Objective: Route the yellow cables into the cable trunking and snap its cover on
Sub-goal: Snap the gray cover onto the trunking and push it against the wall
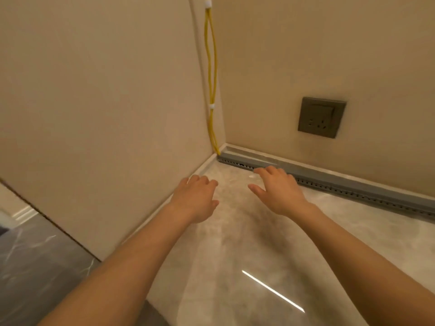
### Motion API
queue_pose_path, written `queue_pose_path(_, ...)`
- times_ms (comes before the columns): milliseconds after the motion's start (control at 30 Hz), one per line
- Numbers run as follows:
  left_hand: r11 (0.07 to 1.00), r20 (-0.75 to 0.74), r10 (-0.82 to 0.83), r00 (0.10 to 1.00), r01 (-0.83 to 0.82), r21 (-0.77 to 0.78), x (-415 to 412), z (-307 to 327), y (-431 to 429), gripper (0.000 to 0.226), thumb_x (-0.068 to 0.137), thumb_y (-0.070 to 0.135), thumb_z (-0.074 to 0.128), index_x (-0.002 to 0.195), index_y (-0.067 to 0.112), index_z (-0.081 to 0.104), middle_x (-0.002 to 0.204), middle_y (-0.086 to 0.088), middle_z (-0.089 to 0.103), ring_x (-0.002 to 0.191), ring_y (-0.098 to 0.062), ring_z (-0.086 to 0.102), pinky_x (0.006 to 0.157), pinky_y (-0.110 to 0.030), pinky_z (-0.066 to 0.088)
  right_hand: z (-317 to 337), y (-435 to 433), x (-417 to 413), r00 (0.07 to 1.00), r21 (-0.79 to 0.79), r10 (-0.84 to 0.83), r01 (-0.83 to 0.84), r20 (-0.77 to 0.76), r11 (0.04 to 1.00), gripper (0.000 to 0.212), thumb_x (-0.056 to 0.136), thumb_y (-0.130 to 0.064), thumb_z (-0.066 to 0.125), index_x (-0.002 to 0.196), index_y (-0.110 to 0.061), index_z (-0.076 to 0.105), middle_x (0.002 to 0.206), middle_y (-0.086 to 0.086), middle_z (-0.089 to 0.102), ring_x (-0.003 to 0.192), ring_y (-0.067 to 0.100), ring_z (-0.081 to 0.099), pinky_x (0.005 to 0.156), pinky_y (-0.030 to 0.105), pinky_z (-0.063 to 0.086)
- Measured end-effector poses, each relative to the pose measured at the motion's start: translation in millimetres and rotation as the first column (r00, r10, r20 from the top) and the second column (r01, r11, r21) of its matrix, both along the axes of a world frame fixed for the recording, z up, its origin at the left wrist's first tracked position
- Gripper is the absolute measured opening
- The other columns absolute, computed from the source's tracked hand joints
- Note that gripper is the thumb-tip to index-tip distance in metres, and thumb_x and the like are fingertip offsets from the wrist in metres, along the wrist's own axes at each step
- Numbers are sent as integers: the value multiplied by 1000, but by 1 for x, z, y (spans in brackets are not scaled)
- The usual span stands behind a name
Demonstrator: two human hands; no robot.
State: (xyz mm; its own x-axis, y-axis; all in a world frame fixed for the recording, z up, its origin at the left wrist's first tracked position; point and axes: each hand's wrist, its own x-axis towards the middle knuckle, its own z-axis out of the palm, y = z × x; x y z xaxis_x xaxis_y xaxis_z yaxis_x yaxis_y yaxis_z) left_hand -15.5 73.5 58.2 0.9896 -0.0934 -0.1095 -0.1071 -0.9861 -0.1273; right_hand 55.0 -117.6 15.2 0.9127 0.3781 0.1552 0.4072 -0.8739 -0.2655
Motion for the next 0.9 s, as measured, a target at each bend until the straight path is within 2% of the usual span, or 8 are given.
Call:
queue_pose_path(100, 995, 4, -17, 1000, 17, 95, 38, 3, 18, 44, 94, 37, 41, 133, 16, 38, 138, -8, 42, 128, -28, 33, 108, -43, 26, -9, 17, 34, 1000, 12, -2, 2, 18, 1000, 51, 92, -50, 43, 135, -23, 39, 135, 5, 46, 125, 27, 38, 101, 43, 32)
queue_pose_path(267, 978, -2, -69, 998, 68, 199, 108, 1, 35, 52, 94, 36, 42, 140, 15, 31, 145, -8, 34, 139, -28, 18, 114, -49, 5, -35, 37, 79, 998, 20, -46, 45, 46, 999, 50, 90, -47, 48, 133, -21, 40, 134, 5, 46, 123, 26, 37, 100, 41, 30)
queue_pose_path(400, 964, 55, -156, 986, 140, 224, 158, -5, 31, 54, 91, 28, 48, 139, 11, 32, 147, -11, 31, 141, -30, 10, 114, -47, 0, -50, 38, 101, 994, 9, -74, 73, 75, 997, 49, 89, -37, 53, 133, -22, 38, 134, 4, 44, 122, 26, 36, 100, 39, 29)
queue_pose_path(500, 952, 78, -197, 977, 172, 253, 182, -20, 28, 49, 90, 15, 46, 138, 7, 35, 146, -14, 32, 141, -31, 9, 115, -44, -1, -58, 30, 107, 992, -32, -50, 54, 119, 998, 48, 88, -27, 55, 133, -20, 40, 131, 7, 46, 117, 28, 42, 95, 39, 32)
queue_pose_path(633, 854, 87, -261, 961, 189, 485, 211, -36, 33, 37, 92, 11, 37, 125, 1, 47, 128, -16, 48, 131, -35, 27, 115, -49, 7, -61, 18, 113, 985, -120, -39, 60, 170, 991, 48, 87, -30, 59, 132, -20, 45, 124, 11, 54, 105, 34, 53, 87, 42, 40)
queue_pose_path(733, 745, 46, -380, 924, 277, 606, 231, -33, 29, 28, 91, 13, 43, 114, 7, 59, 113, -9, 61, 116, -30, 41, 110, -42, 20, -61, 10, 118, 981, -171, -85, 115, 173, 979, 49, 85, -34, 63, 130, -19, 50, 109, 14, 62, 92, 36, 58, 77, 42, 45)
queue_pose_path(833, 664, -21, -453, 891, 353, 659, 250, -26, 28, 24, 90, 14, 47, 108, 14, 64, 109, -4, 67, 111, -26, 47, 107, -39, 21, -62, 6, 123, 972, -155, -75, 111, 223, 982, 47, 75, -30, 75, 116, -10, 61, 84, 15, 66, 74, 35, 61, 64, 40, 50)
queue_pose_path(900, 659, -60, -459, 887, 384, 647, 259, -22, 30, 24, 90, 11, 47, 109, 14, 62, 113, -5, 65, 111, -26, 48, 102, -37, 27, -63, 2, 126, 960, -126, -54, 91, 276, 988, 44, 71, -29, 79, 107, -8, 65, 77, 15, 66, 69, 35, 61, 60, 38, 50)
